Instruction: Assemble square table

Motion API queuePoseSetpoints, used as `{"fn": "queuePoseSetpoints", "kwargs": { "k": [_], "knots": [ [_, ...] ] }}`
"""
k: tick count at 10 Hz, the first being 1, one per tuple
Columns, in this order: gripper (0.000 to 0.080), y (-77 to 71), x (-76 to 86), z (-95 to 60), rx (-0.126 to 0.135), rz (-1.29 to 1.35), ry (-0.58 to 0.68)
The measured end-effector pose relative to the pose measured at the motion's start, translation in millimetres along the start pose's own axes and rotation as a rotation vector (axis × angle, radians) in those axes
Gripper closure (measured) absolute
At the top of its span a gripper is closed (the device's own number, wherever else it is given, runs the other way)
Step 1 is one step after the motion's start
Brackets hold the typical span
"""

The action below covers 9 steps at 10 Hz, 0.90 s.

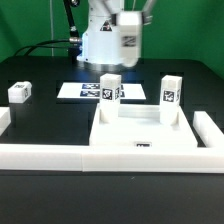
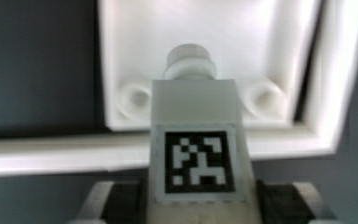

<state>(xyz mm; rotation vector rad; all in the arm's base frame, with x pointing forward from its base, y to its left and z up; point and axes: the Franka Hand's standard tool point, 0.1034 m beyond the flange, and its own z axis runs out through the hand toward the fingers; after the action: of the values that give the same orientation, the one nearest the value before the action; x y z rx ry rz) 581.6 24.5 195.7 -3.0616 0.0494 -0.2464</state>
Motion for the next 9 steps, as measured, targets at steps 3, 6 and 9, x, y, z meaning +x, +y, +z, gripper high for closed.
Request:
{"fn": "queuePoseSetpoints", "kwargs": {
  "k": [3, 6, 9],
  "knots": [
    [0.0508, 11.7, -0.7, 5.4, -0.023, -0.023, 0.194],
    [0.0508, 12.3, 2.2, 6.6, -0.046, -0.023, 0.418],
    [0.0508, -56.6, -1.5, 69.3, 0.013, 0.030, 0.503]
  ]
}}
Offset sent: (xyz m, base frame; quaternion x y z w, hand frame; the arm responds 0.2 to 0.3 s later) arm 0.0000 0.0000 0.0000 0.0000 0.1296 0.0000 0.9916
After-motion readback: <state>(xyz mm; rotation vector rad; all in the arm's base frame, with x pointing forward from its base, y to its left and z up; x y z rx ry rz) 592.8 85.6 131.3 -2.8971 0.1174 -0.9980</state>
